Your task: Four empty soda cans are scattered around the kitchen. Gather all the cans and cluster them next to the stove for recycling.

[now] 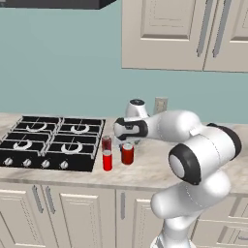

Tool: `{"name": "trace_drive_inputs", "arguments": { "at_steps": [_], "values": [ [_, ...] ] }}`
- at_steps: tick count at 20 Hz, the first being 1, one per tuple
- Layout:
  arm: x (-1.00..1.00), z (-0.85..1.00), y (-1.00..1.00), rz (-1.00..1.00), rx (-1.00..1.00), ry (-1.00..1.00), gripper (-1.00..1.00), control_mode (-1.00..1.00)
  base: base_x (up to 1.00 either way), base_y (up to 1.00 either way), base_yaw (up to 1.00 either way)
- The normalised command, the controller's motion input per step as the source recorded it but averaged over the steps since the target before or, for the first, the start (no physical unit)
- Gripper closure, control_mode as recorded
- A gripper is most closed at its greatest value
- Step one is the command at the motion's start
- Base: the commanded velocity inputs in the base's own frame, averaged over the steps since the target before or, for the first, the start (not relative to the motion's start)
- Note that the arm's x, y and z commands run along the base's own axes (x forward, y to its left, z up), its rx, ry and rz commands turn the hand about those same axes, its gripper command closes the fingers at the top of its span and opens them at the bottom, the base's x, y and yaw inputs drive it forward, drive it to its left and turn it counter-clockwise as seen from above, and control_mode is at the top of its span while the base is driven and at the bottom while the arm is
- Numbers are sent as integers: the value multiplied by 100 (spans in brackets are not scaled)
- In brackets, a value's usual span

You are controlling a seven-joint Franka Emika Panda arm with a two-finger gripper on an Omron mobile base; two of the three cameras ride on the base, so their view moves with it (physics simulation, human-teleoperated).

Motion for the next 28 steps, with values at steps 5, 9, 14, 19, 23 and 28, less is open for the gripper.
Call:
{"name": "trace_drive_inputs", "arguments": {
  "at_steps": [5, 9, 14, 19, 23, 28],
  "values": [
    [-51, -9, 0, -4, -2, -3, -100, -100, 0, 0, 0],
    [-47, 2, -7, -6, 0, -3, -100, -100, 0, 0, 0],
    [-48, 50, -24, -6, 0, -1, -100, -100, 0, 0, 0],
    [-54, 26, -11, -12, 0, 0, -100, -100, 0, 0, 0],
    [-70, 0, -6, -15, 0, -4, -100, -100, 0, 0, 0],
    [-45, 8, -8, -15, 0, -5, -100, -100, 0, 0, 0]
  ]
}}
